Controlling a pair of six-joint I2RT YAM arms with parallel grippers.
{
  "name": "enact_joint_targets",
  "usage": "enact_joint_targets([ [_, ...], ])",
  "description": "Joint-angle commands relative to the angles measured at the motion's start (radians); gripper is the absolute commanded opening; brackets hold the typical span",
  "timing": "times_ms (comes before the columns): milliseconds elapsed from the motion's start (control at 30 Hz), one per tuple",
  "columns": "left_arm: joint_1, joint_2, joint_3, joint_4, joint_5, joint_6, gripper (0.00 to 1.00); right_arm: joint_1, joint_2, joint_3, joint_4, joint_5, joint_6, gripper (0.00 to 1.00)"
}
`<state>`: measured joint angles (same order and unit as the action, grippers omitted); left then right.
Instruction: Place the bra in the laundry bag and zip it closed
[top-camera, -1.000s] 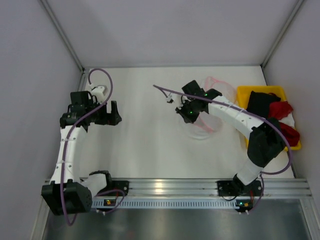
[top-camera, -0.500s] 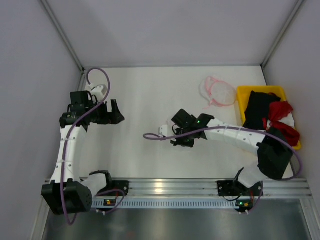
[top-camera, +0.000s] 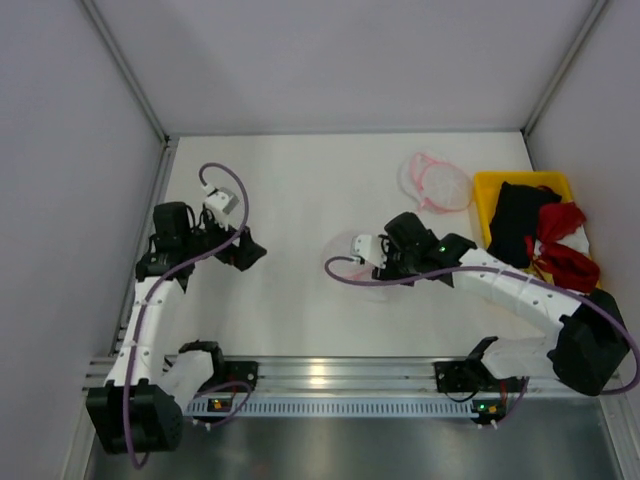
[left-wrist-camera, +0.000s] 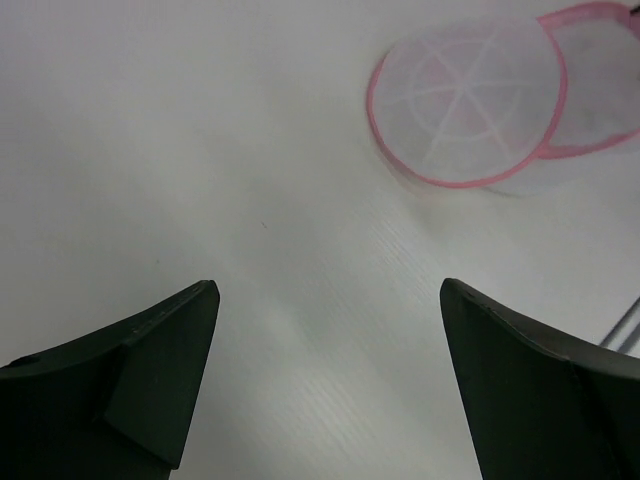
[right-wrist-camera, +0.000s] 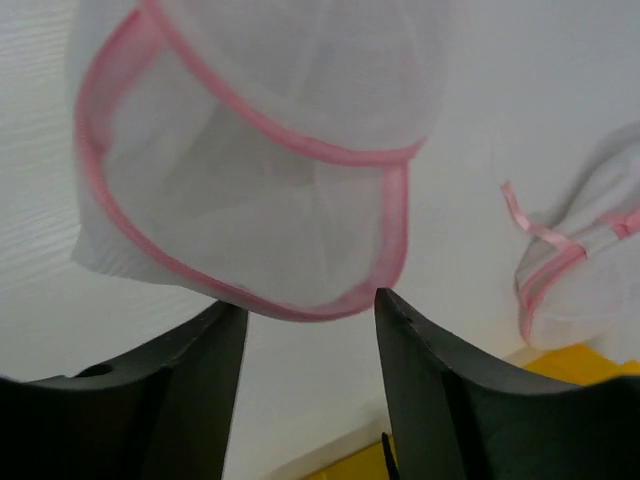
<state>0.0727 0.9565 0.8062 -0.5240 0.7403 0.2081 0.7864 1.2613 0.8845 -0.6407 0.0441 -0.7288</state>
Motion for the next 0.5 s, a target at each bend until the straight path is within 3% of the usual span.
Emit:
enact_joint_targets([
  [0, -0.068, -0.056, -0.09, 0.249, 0.03, 0.282, 0.98, -0.11, -0.056, 0.071, 0.098, -0.038, 0.049, 0.54],
  [33, -0.105, -0.076, -0.143, 0.293, -0.011, 0.309, 0.97, -0.168, -0.06, 0.08, 0.099, -0.091, 0.066, 0.6],
  [200, -0.322, -0.094, -0.297, 0.499, -0.139, 0.502, 0.93, -0.311, -0.094, 0.076, 0.111, -0.199, 0.183, 0.71],
  [467, -0.713, 0.031, -0.499, 0.934, -0.373, 0.677, 0.84, -0.493, -0.062, 0.091, 0.061, -0.343, 0.39, 0.78],
])
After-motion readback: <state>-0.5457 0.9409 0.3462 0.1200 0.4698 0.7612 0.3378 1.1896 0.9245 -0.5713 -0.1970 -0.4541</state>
